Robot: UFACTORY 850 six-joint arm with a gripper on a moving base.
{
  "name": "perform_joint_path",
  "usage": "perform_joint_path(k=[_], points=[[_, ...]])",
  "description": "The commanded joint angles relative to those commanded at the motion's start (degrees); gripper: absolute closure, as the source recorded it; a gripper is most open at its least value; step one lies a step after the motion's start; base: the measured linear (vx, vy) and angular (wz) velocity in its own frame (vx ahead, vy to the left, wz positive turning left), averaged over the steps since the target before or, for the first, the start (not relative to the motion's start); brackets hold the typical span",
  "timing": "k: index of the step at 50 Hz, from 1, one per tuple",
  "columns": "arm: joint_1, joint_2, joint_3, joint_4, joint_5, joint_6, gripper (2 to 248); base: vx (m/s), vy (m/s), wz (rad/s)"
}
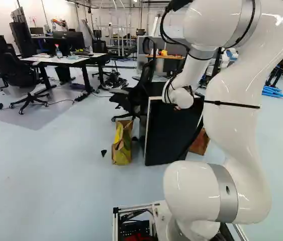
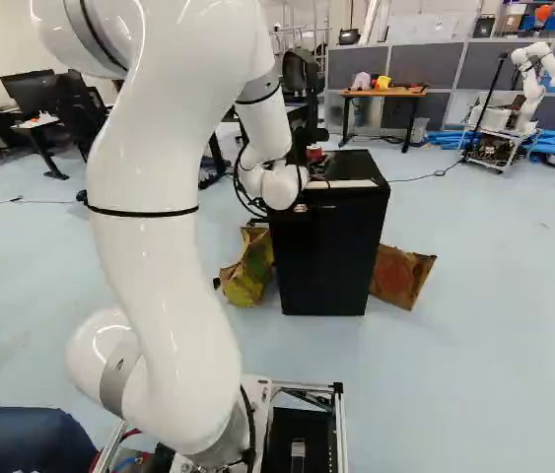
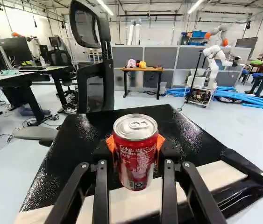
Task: Grab a drink from the fridge
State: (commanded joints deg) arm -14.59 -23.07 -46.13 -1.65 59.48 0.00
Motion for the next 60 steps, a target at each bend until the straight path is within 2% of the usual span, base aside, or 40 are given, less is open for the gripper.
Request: perform_joint_path(k=[23,60], points=[[3.0,8.1,8.6,0.3,-2.0,0.0,150,0.0,0.0,0.0],[9.6,25.6,26.9,1.1,-6.2,0.0,150,0.0,0.0,0.0]])
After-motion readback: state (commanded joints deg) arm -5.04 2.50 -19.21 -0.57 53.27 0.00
